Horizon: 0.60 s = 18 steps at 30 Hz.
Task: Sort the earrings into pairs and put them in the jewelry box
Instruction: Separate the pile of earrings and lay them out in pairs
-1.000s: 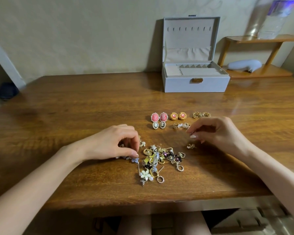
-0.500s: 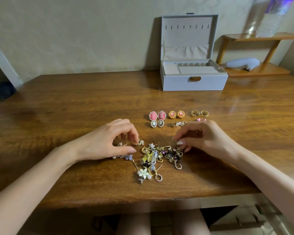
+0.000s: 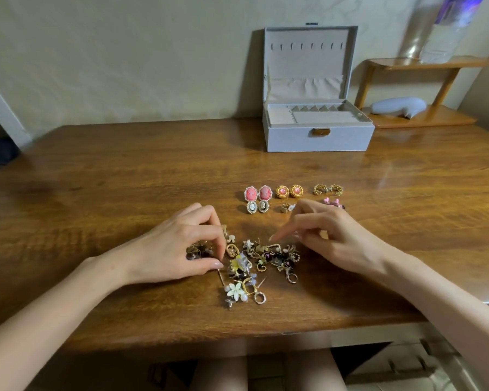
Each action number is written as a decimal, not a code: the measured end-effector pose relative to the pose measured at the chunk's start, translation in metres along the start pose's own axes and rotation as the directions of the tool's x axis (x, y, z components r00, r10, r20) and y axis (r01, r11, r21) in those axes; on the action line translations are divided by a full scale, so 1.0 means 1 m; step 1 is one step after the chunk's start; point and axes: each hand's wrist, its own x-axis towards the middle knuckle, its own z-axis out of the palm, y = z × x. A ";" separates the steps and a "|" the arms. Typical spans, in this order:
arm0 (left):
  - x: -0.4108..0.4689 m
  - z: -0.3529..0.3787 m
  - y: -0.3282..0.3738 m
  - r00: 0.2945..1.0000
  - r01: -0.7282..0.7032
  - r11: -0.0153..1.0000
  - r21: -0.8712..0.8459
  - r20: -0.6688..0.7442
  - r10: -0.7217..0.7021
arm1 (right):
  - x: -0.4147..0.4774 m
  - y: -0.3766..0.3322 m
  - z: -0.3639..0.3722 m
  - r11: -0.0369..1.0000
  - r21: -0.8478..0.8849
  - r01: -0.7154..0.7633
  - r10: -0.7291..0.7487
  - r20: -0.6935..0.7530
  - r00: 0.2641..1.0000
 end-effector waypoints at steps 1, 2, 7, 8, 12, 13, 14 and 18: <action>0.000 0.000 0.000 1.000 -0.001 1.000 -0.007 -0.013 0.001 | 0.001 -0.003 0.001 1.000 -0.008 0.018 -0.018 0.020 1.000; 0.000 0.000 0.000 1.000 -0.007 1.000 -0.020 -0.022 0.007 | 0.002 -0.005 0.002 0.999 -0.018 0.037 -0.037 0.038 0.999; 0.004 0.005 0.007 0.997 -0.051 0.997 -0.056 0.056 0.054 | 0.006 -0.009 0.007 0.987 -0.126 0.099 -0.085 0.113 0.990; 0.005 0.006 0.008 0.996 -0.055 0.997 -0.055 0.064 0.058 | 0.006 -0.009 0.007 0.986 -0.136 0.095 -0.080 0.114 0.990; 0.003 0.004 0.004 0.998 -0.044 0.998 -0.045 0.033 0.045 | 0.003 -0.005 0.005 0.992 -0.119 0.040 -0.030 0.086 0.996; 0.002 0.003 0.002 0.999 -0.039 0.998 -0.040 0.027 0.040 | 0.002 -0.004 0.003 0.994 -0.107 0.031 -0.023 0.073 0.997; 0.001 0.002 0.000 0.999 -0.034 0.999 -0.036 0.024 0.035 | 0.001 -0.002 0.002 0.996 -0.091 0.023 -0.017 0.059 0.998; -0.003 0.000 -0.007 1.000 -0.012 1.000 -0.019 0.026 0.012 | -0.001 0.000 -0.001 0.999 -0.038 -0.005 0.006 0.014 1.000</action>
